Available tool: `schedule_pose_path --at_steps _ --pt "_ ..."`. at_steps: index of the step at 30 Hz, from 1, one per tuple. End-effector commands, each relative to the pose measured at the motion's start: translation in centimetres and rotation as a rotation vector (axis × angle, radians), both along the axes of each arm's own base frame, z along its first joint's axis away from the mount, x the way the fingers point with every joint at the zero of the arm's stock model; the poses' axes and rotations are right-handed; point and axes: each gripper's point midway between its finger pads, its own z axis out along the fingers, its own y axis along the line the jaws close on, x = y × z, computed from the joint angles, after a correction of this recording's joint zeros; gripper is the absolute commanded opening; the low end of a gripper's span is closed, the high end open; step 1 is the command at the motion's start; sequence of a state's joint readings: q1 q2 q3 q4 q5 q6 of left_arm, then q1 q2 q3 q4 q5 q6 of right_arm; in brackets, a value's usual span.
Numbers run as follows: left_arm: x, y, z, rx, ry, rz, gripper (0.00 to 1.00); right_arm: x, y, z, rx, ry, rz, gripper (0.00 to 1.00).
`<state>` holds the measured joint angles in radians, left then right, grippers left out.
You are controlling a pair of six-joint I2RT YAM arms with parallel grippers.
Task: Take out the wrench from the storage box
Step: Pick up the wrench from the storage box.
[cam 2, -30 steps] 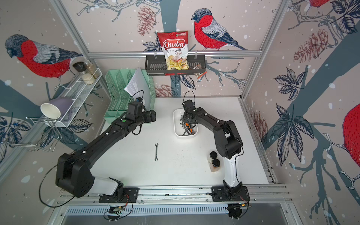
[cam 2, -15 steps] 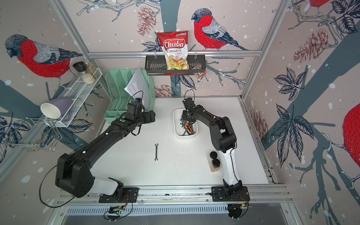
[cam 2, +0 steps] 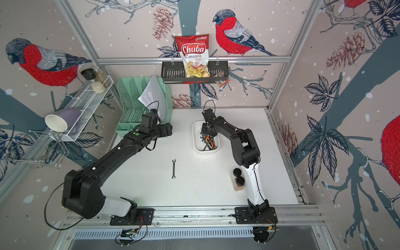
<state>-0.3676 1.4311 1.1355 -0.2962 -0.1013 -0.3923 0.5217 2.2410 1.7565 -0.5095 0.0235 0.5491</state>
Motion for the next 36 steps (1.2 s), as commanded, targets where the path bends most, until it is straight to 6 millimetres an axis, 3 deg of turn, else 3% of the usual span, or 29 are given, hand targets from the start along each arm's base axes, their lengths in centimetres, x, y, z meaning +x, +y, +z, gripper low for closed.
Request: schedule_pose_path --at_steps 1,14,36 --pt "0.3 -0.2 0.3 -0.01 -0.014 -0.012 0.92 -0.3 -0.3 -0.6 -0.015 0.012 0.004 0.33" --pt "0.3 -0.2 0.2 -0.012 -0.012 -0.015 0.92 -0.5 0.4 -1.3 0.028 0.023 0.018 0.3" --pt "0.3 0.0 0.3 -0.005 -0.015 -0.008 0.92 -0.6 -0.1 -1.9 0.068 0.023 0.008 0.12"
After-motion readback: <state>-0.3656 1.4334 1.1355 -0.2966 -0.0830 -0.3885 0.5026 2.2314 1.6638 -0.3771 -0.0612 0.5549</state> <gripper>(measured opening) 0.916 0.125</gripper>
